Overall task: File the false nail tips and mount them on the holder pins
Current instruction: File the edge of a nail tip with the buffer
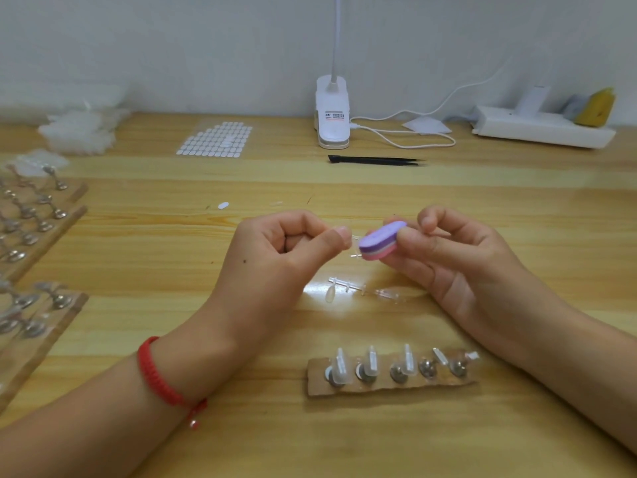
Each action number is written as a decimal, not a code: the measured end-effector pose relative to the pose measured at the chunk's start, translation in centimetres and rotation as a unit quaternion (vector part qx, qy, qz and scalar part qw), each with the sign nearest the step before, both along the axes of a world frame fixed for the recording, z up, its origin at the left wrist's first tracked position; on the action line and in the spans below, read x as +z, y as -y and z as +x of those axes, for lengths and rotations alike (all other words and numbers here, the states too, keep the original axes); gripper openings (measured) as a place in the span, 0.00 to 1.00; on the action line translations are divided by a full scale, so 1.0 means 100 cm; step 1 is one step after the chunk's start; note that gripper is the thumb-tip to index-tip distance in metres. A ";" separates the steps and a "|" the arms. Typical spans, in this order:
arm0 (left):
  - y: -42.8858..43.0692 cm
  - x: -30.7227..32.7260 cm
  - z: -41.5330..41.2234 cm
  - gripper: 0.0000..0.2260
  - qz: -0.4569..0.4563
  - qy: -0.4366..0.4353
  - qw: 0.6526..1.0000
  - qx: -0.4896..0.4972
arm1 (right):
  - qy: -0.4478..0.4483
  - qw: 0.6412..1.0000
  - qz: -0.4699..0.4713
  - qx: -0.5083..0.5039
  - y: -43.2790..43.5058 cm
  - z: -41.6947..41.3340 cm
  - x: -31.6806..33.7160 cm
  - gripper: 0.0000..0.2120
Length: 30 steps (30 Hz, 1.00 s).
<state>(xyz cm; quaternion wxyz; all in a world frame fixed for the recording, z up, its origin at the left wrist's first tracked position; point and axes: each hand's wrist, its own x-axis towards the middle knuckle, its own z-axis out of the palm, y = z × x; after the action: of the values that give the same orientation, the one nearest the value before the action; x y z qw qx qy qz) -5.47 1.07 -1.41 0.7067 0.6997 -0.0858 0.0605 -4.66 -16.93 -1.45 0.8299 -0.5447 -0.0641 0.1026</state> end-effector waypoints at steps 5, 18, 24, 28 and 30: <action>0.000 -0.001 0.000 0.09 0.016 -0.003 1.000 -0.013 | 0.021 0.999 -0.012 0.037 -0.002 -0.002 0.001 0.09; 0.002 0.000 -0.003 0.11 0.065 0.017 0.996 -0.059 | -0.002 1.000 -0.006 0.009 0.000 0.000 0.001 0.09; 0.000 -0.001 -0.001 0.10 0.054 0.031 0.996 -0.069 | 0.019 0.999 -0.027 0.021 -0.004 -0.003 0.001 0.08; 0.003 0.000 -0.006 0.08 0.091 0.048 0.989 -0.105 | -0.007 1.000 0.008 -0.021 -0.001 0.000 0.002 0.06; 0.003 0.001 -0.007 0.09 0.079 0.053 0.992 -0.088 | -0.010 1.000 0.006 -0.009 0.001 0.001 0.002 0.08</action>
<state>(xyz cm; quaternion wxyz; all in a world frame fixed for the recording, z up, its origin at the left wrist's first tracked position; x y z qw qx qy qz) -6.20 0.73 -1.31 0.6460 0.7390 -0.1893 0.0279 -4.59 -17.04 -1.28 0.8348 -0.5390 -0.0517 0.0999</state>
